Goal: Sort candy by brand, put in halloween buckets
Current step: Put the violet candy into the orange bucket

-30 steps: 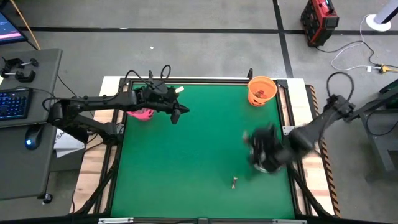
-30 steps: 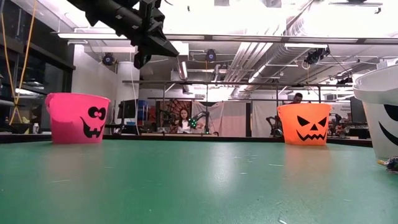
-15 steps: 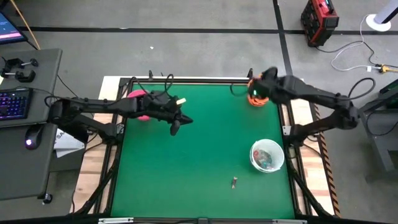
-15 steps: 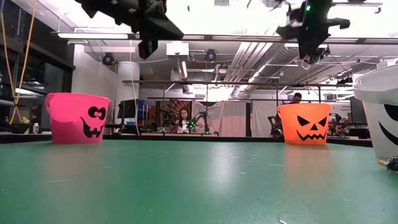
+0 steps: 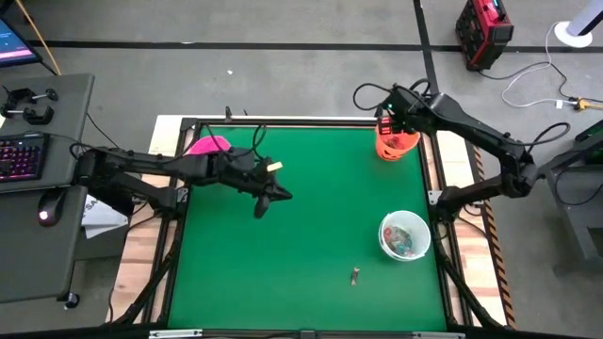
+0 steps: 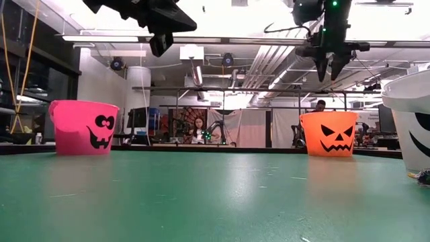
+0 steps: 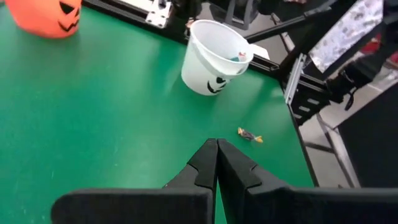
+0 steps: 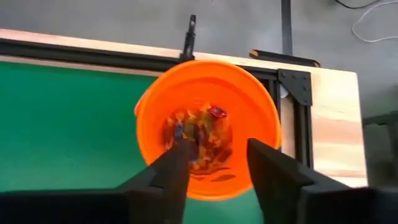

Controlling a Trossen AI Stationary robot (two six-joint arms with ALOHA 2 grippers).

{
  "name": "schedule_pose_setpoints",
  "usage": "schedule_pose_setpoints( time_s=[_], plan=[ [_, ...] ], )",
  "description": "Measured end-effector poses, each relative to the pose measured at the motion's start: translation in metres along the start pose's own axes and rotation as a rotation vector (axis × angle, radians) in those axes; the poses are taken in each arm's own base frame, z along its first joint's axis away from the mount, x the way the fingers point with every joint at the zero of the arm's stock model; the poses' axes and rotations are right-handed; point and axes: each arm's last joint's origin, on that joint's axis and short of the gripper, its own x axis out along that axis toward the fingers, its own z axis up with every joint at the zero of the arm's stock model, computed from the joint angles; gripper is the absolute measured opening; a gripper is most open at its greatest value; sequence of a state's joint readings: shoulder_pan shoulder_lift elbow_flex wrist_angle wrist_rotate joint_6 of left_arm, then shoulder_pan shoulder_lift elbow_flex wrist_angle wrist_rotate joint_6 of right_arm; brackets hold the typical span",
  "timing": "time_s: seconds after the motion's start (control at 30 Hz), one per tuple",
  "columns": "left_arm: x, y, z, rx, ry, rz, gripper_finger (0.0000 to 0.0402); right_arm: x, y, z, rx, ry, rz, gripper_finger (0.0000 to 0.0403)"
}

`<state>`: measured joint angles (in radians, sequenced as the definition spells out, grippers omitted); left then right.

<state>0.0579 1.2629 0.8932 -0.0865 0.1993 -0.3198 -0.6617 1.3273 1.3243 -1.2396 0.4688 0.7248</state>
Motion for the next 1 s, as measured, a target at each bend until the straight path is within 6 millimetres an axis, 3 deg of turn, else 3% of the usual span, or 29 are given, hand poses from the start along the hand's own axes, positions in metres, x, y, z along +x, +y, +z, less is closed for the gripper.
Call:
schedule_pose_setpoints(
  time_s=[0.17, 0.33, 0.47, 0.6, 0.77, 0.87, 1.0],
  plan=[
    [-0.001, -0.004, 0.002, 0.050, -0.020, -0.015, 0.0000, -0.002, 0.005, -0.002, -0.029, 0.053, 0.114, 0.0214],
    [-0.006, -0.007, 0.006, 0.064, -0.063, -0.033, 0.0000, -0.023, 0.036, -0.026, -0.247, 0.208, 0.481, 0.0232],
    [-0.006, -0.008, 0.007, 0.065, -0.070, -0.033, 0.0000, -0.057, 0.068, -0.068, -0.397, 0.334, 0.740, 0.0231],
    [-0.006, -0.007, 0.007, 0.063, -0.083, 0.007, 0.0000, -0.095, 0.084, -0.121, -0.519, 0.404, 0.860, 0.0232],
    [-0.007, -0.004, 0.009, 0.059, -0.122, 0.107, 0.0000, -0.136, 0.076, -0.188, -0.542, 0.523, 0.865, 0.0232],
    [-0.007, -0.003, 0.012, 0.077, -0.165, 0.154, 0.0000, -0.154, 0.065, -0.224, -0.438, 0.588, 0.806, 0.0232],
    [-0.008, -0.003, 0.017, 0.112, -0.220, 0.198, 0.0000, -0.163, 0.062, -0.271, -0.227, 0.659, 0.675, 0.0232]
  ],
)
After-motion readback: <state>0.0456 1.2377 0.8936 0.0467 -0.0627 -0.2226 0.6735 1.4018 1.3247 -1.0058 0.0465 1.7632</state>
